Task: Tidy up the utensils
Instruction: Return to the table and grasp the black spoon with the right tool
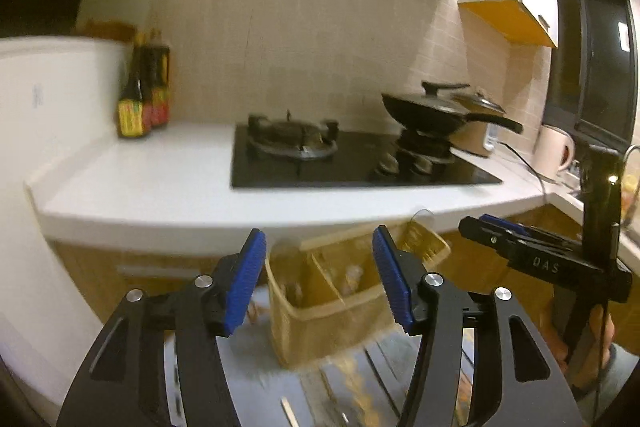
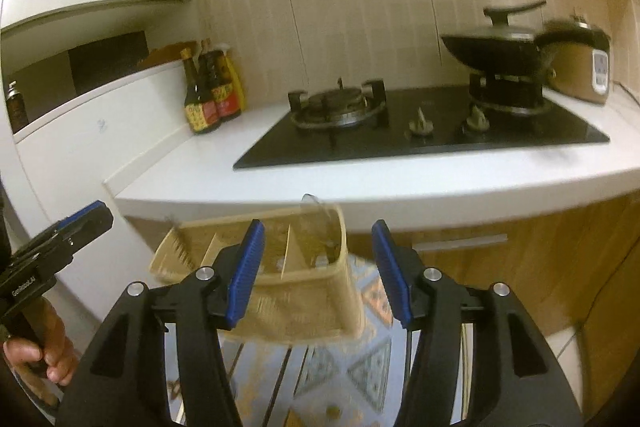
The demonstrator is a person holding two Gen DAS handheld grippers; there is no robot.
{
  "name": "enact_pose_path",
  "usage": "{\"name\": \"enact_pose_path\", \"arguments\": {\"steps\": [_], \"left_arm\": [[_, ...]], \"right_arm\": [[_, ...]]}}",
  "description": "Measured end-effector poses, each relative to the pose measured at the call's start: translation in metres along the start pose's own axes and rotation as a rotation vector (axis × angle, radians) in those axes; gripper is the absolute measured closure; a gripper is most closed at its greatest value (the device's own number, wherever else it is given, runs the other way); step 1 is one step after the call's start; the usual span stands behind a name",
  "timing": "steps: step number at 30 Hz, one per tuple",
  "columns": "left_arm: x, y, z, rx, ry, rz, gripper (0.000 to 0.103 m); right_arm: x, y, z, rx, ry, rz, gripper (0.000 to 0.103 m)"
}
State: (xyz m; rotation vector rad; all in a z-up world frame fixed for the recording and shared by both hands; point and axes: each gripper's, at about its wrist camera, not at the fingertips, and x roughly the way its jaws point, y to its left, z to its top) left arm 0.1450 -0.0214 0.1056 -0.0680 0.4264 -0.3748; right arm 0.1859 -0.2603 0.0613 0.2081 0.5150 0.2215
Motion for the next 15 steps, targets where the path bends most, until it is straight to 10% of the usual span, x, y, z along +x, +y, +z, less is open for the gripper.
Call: {"name": "enact_pose_path", "arguments": {"steps": [15], "left_arm": [[-0.027, 0.008, -0.072, -0.104, 0.374, -0.099, 0.049]], "right_arm": [[-0.033, 0.033, -0.076, 0.004, 0.393, 0.111, 0.051]]}}
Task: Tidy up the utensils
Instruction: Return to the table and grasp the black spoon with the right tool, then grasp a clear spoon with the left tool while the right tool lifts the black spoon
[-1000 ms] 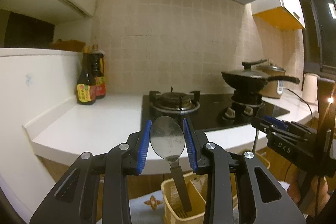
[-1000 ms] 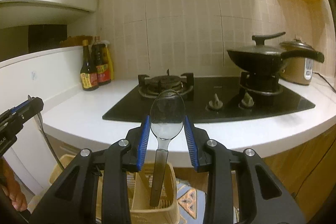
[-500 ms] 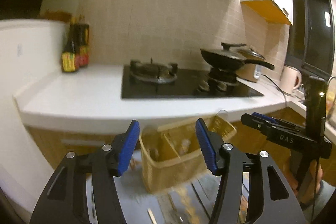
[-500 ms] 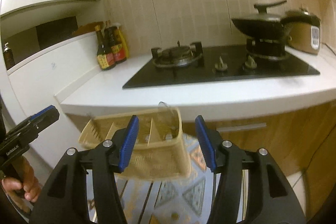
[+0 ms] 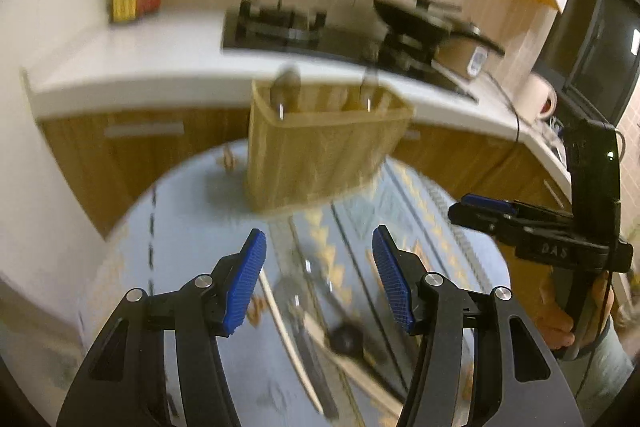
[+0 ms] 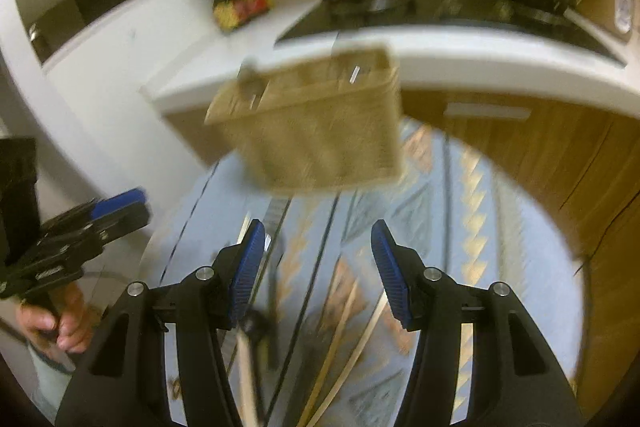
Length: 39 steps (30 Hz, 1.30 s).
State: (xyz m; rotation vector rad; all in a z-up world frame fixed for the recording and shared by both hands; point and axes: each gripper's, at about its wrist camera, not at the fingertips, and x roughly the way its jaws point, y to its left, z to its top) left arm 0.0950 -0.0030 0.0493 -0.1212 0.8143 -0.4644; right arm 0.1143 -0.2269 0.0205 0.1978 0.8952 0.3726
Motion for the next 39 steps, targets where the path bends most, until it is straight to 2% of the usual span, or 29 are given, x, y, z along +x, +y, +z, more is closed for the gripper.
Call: {"name": "enact_pose_path", "arguments": {"steps": [6, 10, 14, 20, 24, 29, 32, 33, 35, 37, 39], "left_arm": [[0.042, 0.023, -0.027, -0.09, 0.176, -0.07, 0.051], [0.069, 0.027, -0.039, -0.1, 0.253, -0.076, 0.051], [0.087, 0.029, -0.045, -0.122, 0.307, -0.091, 0.055], [0.105, 0.024, -0.046, -0.12, 0.359, -0.054, 0.055], [0.113, 0.022, -0.044, -0.109, 0.363, -0.027, 0.057], [0.119, 0.014, -0.04, -0.073, 0.365, 0.031, 0.057], [0.125, 0.01, -0.04, -0.022, 0.358, 0.114, 0.057], [0.126, 0.009, -0.04, -0.011, 0.355, 0.117, 0.057], [0.125, 0.011, -0.039, -0.022, 0.354, 0.105, 0.058], [0.125, 0.014, -0.038, -0.034, 0.356, 0.093, 0.058], [0.126, 0.016, -0.036, -0.042, 0.358, 0.091, 0.058]], "right_arm": [[0.03, 0.028, -0.044, -0.052, 0.195, 0.08, 0.051], [0.043, 0.042, -0.065, -0.083, 0.254, 0.095, 0.052], [0.056, 0.051, -0.079, -0.099, 0.314, 0.106, 0.064], [0.071, 0.059, -0.089, -0.114, 0.359, 0.099, 0.067], [0.077, 0.06, -0.093, -0.124, 0.369, 0.095, 0.068], [0.083, 0.072, -0.093, -0.138, 0.37, 0.083, 0.069], [0.096, 0.082, -0.096, -0.15, 0.365, 0.065, 0.069], [0.096, 0.085, -0.097, -0.162, 0.36, 0.055, 0.07], [0.096, 0.092, -0.102, -0.189, 0.344, 0.019, 0.087], [0.098, 0.088, -0.101, -0.188, 0.336, 0.005, 0.095], [0.098, 0.078, -0.099, -0.158, 0.337, 0.014, 0.097]]}}
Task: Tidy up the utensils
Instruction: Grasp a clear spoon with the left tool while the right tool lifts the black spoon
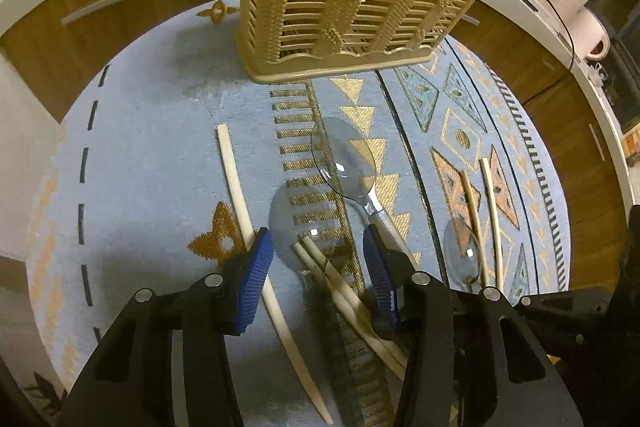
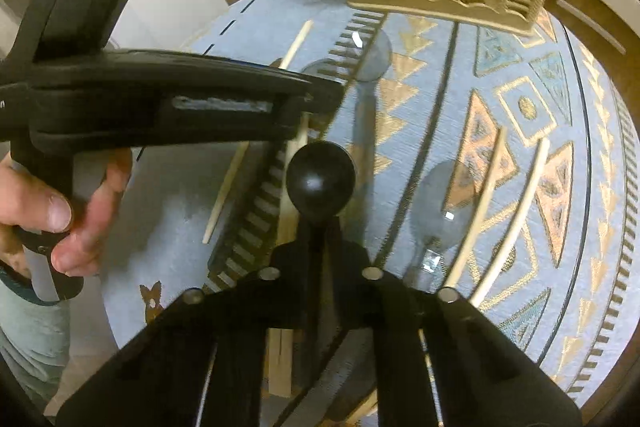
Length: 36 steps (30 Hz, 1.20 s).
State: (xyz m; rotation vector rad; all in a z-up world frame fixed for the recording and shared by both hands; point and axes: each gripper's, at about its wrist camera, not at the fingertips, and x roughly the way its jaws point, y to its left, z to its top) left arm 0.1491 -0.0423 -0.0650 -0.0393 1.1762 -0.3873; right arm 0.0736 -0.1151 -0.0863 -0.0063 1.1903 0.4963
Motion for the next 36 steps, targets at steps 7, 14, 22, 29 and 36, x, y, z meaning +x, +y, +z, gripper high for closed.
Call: {"name": "enact_pose_path", "arguments": {"steps": [7, 14, 22, 29, 36], "left_arm": [[0.002, -0.009, -0.001, 0.036, -0.01, 0.063, 0.056], [0.008, -0.027, 0.0, 0.105, -0.002, 0.135, 0.054], [0.011, -0.036, 0.001, 0.135, 0.007, 0.152, 0.054], [0.005, -0.024, -0.003, 0.104, -0.035, 0.152, 0.073], [-0.008, -0.001, -0.009, 0.055, -0.096, 0.028, 0.074]], "right_arm": [[-0.007, -0.02, -0.003, 0.059, -0.032, -0.017, 0.098], [-0.011, -0.029, 0.0, 0.063, -0.033, -0.016, 0.098], [0.005, -0.016, 0.014, 0.009, 0.029, -0.063, 0.097], [0.02, -0.004, 0.027, -0.02, 0.074, -0.124, 0.097], [0.02, -0.002, 0.023, -0.031, 0.037, -0.115, 0.098]]}}
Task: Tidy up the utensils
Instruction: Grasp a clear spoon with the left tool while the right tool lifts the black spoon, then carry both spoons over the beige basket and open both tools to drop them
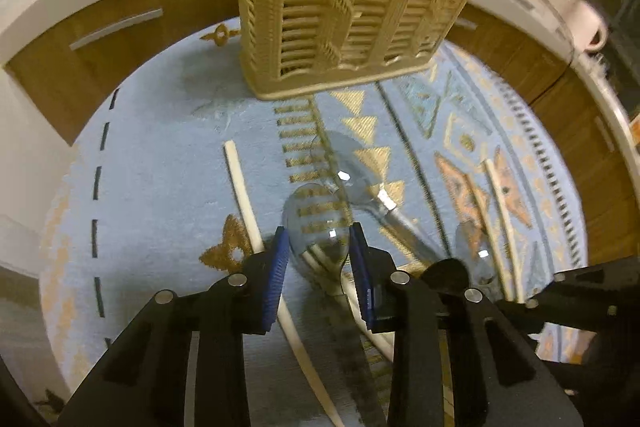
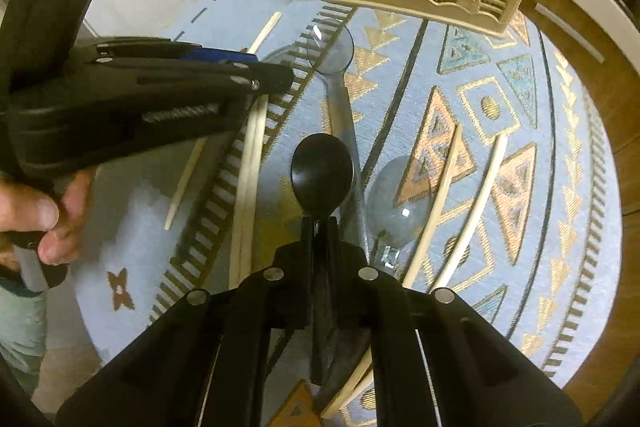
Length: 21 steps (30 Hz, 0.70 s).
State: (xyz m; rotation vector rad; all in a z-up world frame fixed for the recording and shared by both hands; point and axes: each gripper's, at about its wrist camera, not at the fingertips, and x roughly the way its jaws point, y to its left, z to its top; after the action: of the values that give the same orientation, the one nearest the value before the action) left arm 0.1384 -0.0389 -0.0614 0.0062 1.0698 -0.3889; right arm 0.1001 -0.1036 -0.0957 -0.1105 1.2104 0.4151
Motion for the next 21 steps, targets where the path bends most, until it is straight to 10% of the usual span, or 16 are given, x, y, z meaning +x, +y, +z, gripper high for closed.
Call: {"name": "enact_pose_path", "arguments": {"steps": [21], "left_arm": [[-0.096, -0.023, 0.003, 0.062, -0.324, -0.111, 0.103]], "right_arm": [[-0.102, -0.052, -0.005, 0.085, -0.373, 0.18, 0.098]]}}
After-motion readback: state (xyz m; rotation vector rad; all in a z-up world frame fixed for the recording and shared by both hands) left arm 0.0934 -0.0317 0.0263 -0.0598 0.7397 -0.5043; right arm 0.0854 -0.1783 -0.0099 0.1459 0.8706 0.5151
